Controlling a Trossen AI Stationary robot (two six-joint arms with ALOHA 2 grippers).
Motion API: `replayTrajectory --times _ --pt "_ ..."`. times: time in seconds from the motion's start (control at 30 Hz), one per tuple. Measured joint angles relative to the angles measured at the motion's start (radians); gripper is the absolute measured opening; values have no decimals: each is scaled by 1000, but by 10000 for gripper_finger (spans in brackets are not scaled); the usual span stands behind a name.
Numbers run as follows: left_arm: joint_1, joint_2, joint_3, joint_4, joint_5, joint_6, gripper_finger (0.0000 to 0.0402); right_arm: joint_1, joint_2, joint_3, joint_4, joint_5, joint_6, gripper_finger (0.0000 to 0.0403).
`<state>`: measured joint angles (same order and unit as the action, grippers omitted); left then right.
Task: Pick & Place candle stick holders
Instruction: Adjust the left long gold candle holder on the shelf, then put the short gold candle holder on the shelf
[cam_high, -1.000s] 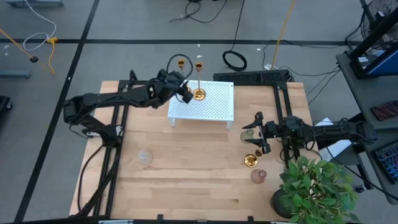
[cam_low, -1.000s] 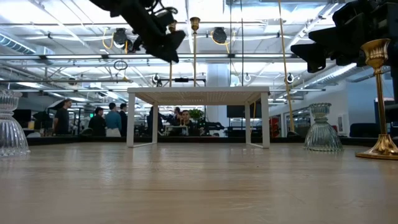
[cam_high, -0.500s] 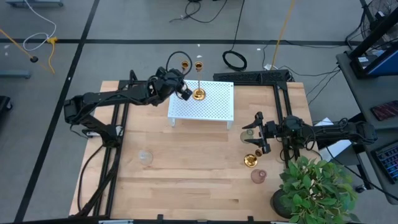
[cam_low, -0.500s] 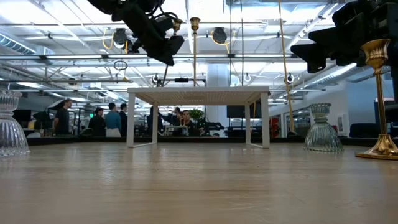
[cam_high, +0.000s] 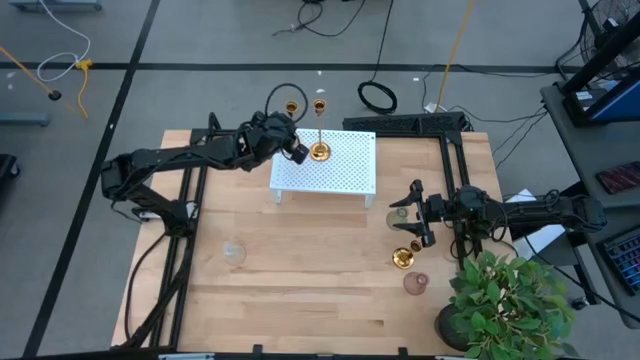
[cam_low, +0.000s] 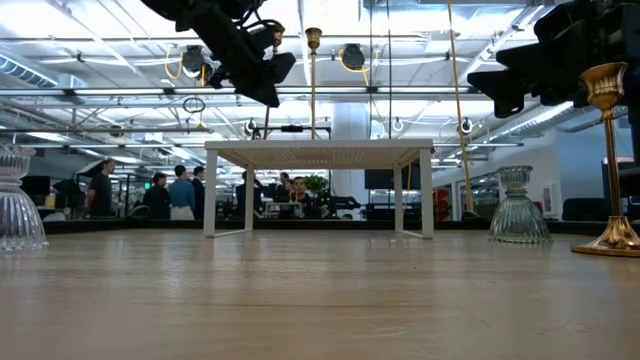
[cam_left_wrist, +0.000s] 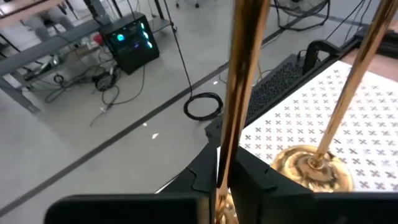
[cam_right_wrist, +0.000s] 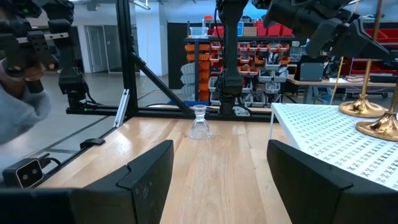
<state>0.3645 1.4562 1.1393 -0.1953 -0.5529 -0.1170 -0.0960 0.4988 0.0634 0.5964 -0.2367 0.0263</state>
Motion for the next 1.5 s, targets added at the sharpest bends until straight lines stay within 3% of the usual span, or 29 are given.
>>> replayTrajectory --times 0.17,0.27,0.53,0.73,1.0,1.5 --pt "3 -1 0 -6 30 1 15 0 0 0 5 0 11 251" --pt "6 2 0 -12 32 -1 21 0 0 0 5 0 12 251" --pt "6 -3 -1 -54 32 9 135 0 0 0 3 -17 10 251" --pt "6 -2 -1 -66 30 9 174 -1 0 0 17 -244 -22 252" --pt "-8 -53 -1 -74 29 9 173 -1 0 0 8 -492 32 252" --pt "-115 -247 0 -161 30 9 172 0 21 0 -242 -526 -71 252"
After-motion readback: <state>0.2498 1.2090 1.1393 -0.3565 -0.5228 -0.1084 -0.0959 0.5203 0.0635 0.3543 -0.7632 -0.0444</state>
